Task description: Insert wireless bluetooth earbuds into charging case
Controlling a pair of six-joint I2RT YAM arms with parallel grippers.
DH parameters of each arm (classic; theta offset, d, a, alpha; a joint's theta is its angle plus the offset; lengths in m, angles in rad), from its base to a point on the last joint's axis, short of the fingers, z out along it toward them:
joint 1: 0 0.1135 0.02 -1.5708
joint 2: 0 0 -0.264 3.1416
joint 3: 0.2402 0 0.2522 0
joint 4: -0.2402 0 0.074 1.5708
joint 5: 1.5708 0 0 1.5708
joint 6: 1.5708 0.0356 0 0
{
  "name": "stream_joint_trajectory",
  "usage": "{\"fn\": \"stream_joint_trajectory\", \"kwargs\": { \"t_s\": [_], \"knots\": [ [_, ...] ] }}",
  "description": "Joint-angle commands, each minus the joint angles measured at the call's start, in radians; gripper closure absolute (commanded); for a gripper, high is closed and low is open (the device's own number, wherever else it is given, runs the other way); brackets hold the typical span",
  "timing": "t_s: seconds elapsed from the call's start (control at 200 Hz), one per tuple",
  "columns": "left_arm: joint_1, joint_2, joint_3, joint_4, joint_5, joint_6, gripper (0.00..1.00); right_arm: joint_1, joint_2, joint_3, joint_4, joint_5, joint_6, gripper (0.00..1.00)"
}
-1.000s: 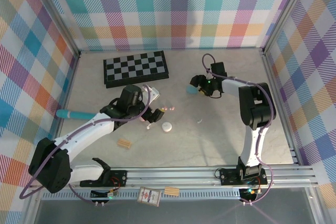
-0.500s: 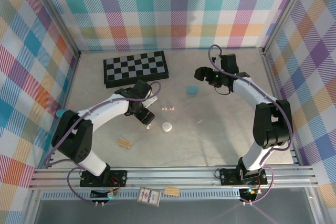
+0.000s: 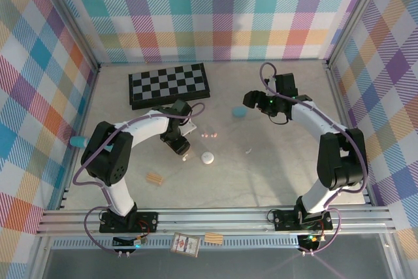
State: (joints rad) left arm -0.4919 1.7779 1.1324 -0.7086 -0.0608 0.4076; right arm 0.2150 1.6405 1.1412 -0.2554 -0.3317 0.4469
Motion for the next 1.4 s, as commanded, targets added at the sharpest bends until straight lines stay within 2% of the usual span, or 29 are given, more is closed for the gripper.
{"fn": "stream_joint_trajectory", "kwargs": {
  "t_s": [0.0, 0.115, 0.415, 0.54, 0.655, 0.735, 0.8, 0.955, 1.065, 1.18, 1.395],
  "knots": [
    [0.007, 0.018, 0.019, -0.040, 0.028, 0.014, 0.41, -0.003, -0.021, -0.014, -0.005, 0.006, -0.011, 0.20],
    [0.008, 0.027, 0.023, -0.042, 0.044, 0.011, 0.48, -0.004, -0.021, -0.017, -0.004, 0.006, -0.009, 0.20],
    [0.007, -0.007, 0.019, -0.030, 0.100, -0.003, 0.78, -0.003, -0.028, -0.015, -0.002, -0.016, -0.004, 0.20],
    [0.009, -0.049, 0.017, -0.014, 0.190, -0.006, 0.78, -0.003, -0.057, -0.029, 0.011, -0.075, -0.019, 0.20],
    [0.013, -0.114, 0.010, 0.035, 0.354, -0.005, 0.78, -0.003, -0.109, -0.074, 0.069, -0.304, -0.149, 0.18],
    [0.013, -0.157, 0.018, 0.062, 0.492, 0.006, 0.78, -0.001, -0.150, -0.127, 0.128, -0.461, -0.228, 0.21],
    [0.013, -0.188, 0.024, 0.076, 0.592, 0.022, 0.78, 0.000, -0.182, -0.172, 0.173, -0.550, -0.265, 0.20],
    [0.010, -0.247, 0.023, 0.076, 0.748, 0.075, 0.78, 0.014, -0.214, -0.255, 0.314, -0.718, -0.271, 0.21],
    [-0.010, -0.285, 0.020, 0.087, 0.848, 0.111, 0.78, 0.074, -0.199, -0.243, 0.306, -0.790, -0.322, 0.22],
    [-0.030, -0.314, 0.022, 0.090, 0.902, 0.133, 0.77, 0.140, -0.170, -0.205, 0.264, -0.877, -0.384, 0.24],
    [-0.043, -0.332, 0.036, 0.080, 1.001, 0.156, 0.78, 0.239, -0.128, -0.130, 0.133, -0.935, -0.520, 0.30]
  ]
}}
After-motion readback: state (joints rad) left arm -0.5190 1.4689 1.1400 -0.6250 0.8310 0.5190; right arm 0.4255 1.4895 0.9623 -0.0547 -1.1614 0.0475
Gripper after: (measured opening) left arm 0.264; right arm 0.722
